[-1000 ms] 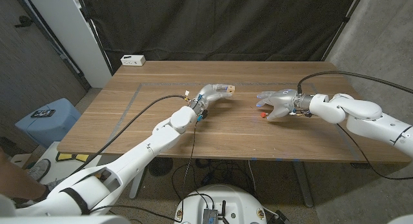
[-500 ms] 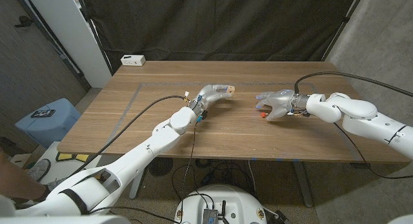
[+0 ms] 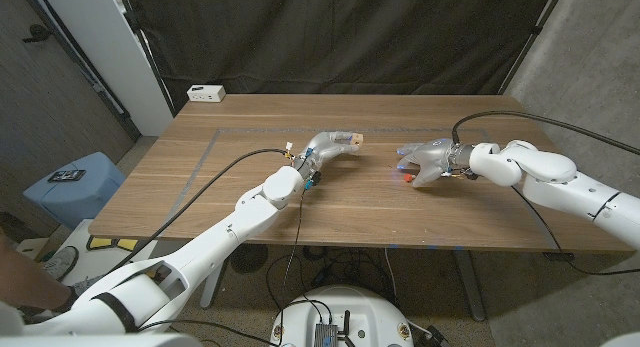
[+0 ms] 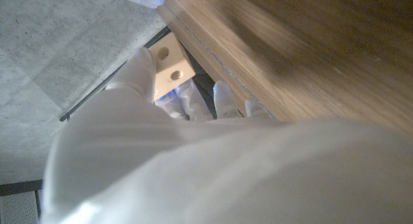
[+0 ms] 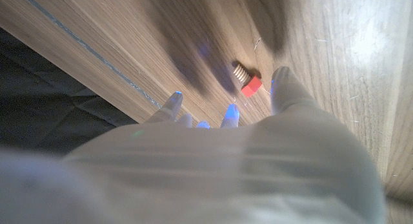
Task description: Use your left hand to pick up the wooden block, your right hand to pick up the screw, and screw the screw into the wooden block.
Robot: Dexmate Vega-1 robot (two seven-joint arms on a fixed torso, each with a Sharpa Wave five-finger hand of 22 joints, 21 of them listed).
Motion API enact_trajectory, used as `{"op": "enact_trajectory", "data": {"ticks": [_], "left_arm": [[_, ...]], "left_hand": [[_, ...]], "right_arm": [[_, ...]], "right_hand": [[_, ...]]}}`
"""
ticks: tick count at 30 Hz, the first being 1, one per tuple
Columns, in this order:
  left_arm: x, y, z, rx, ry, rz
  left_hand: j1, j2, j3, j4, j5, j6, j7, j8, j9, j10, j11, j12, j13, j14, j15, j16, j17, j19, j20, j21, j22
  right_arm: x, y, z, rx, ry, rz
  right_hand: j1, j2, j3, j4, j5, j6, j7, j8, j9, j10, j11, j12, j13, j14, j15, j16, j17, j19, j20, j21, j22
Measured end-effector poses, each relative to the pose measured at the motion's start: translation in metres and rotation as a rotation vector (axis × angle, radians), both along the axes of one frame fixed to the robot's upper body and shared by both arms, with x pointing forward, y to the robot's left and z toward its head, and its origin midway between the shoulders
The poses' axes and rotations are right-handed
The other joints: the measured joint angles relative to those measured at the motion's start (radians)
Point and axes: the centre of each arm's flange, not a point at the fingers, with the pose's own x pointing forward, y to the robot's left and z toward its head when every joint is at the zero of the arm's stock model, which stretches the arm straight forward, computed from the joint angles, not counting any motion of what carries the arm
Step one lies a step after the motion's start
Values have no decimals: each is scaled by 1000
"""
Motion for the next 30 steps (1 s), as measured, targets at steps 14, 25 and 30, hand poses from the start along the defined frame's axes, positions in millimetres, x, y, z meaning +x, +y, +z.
{"op": "enact_trajectory", "data": {"ticks": [14,25,30], "left_arm": [[2,-2,0,6,4,-4],[4,-4,0,11,7,-10],[5,-5,1,14,8,-11]], "left_hand": [[0,0,-3,3,0,0,0,-4,0,-2,2,-1,-1,0,0,0,0,0,0,0,0],[0,0,-4,1,0,0,0,-4,-1,-2,2,-2,0,0,0,0,0,0,0,0,0],[0,0,-4,1,0,0,0,-5,0,-2,2,-2,0,0,0,0,0,0,0,0,0]], "right_arm": [[2,1,1,19,22,-18],[5,-1,1,27,21,-21],[8,0,1,29,20,-17]], "right_hand": [[-23,-8,-7,15,-4,28,14,22,9,0,0,0,0,-5,5,0,4,0,0,0,0],[-26,-5,-7,15,-4,77,16,51,18,4,-4,5,0,-1,2,0,4,6,5,0,0],[-26,-5,-2,10,-4,77,17,53,18,4,-4,5,0,-1,2,6,4,6,5,0,0]]}}
